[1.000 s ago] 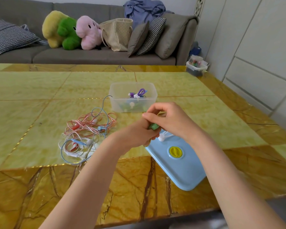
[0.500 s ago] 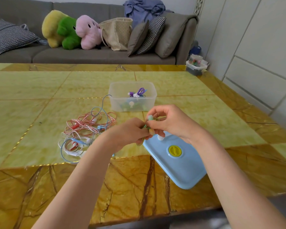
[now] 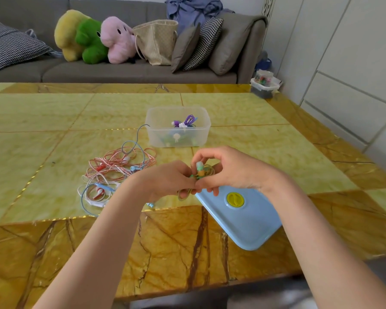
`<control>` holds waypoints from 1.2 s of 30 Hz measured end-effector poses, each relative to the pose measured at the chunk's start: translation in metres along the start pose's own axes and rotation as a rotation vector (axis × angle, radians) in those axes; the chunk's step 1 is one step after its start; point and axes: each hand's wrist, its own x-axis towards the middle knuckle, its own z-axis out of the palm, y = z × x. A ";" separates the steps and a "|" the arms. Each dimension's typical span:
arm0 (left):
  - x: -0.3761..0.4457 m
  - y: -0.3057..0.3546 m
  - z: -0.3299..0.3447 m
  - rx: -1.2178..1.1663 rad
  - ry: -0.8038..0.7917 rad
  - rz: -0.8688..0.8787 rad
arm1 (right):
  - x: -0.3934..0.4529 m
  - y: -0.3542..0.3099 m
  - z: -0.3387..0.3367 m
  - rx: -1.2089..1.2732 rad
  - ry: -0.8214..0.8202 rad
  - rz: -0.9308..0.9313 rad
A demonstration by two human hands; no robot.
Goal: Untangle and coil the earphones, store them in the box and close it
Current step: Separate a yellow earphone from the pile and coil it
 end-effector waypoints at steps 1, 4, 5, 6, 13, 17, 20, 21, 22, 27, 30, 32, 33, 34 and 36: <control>-0.001 0.001 -0.001 -0.027 0.010 0.016 | -0.001 0.001 -0.002 0.045 0.036 -0.011; -0.001 0.004 -0.002 -0.109 0.072 0.074 | -0.001 0.006 -0.005 0.172 0.152 -0.035; 0.001 0.004 -0.001 -0.110 0.100 0.088 | 0.000 0.007 -0.004 0.218 0.181 -0.033; 0.002 0.004 0.000 -0.097 0.132 0.096 | 0.001 0.009 -0.003 0.260 0.208 -0.019; 0.018 0.008 0.010 -0.132 0.339 0.047 | 0.015 0.019 0.001 0.528 0.414 0.149; 0.014 0.009 0.001 -0.576 0.192 0.052 | 0.017 0.016 0.002 0.462 0.508 0.092; 0.009 0.006 -0.012 -1.039 0.145 -0.005 | 0.015 0.011 0.002 0.399 0.514 0.020; 0.008 0.006 -0.014 -1.109 0.151 -0.026 | 0.015 0.009 0.003 0.324 0.526 -0.022; 0.007 0.005 -0.015 -1.134 0.165 -0.041 | 0.016 0.007 0.005 0.223 0.548 -0.076; 0.009 -0.004 -0.018 -0.998 0.304 -0.099 | 0.022 0.000 0.021 -0.194 0.581 -0.404; 0.016 -0.016 -0.018 -0.799 0.562 -0.148 | 0.023 0.000 0.020 -0.206 0.608 -0.445; 0.018 -0.019 -0.019 -0.679 0.644 -0.058 | 0.020 0.000 0.012 -0.088 0.585 -0.347; 0.017 -0.015 -0.018 -0.658 0.599 0.019 | 0.018 0.001 0.008 -0.021 0.559 -0.295; 0.012 -0.008 -0.015 -0.664 0.496 0.088 | 0.016 0.002 0.004 0.043 0.531 -0.256; 0.001 0.008 -0.008 -0.688 0.242 0.153 | 0.015 0.003 0.000 0.157 0.501 -0.221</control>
